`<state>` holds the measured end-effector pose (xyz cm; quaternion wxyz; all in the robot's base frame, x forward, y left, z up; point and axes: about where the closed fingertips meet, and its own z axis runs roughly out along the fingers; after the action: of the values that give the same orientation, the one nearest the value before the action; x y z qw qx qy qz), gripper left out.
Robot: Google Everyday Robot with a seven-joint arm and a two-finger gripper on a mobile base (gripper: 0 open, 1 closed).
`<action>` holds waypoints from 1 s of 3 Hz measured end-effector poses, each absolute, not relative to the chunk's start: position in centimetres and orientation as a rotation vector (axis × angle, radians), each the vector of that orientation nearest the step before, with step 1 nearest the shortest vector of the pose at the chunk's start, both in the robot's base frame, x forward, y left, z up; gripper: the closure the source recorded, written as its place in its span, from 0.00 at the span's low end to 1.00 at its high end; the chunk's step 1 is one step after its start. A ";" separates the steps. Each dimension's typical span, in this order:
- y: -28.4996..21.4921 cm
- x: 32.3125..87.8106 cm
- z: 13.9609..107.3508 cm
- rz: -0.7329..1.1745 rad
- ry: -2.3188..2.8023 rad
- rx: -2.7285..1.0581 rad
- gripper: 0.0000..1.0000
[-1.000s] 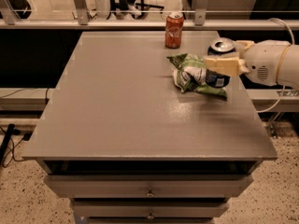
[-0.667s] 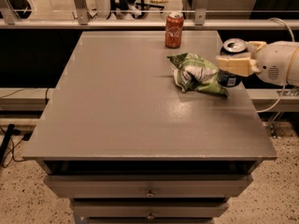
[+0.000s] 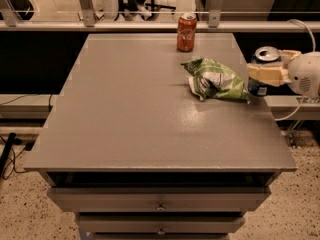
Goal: Move pepsi can near green jalapeno chip bag
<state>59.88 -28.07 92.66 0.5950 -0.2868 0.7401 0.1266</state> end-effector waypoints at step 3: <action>-29.6 60.7 91.2 0.317 1.702 -0.595 1.00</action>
Offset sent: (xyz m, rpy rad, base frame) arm 0.0103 -0.0523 -0.0153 0.0233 -0.0371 -0.0897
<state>60.74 -29.59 91.21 0.6094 -0.2576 0.7372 0.1375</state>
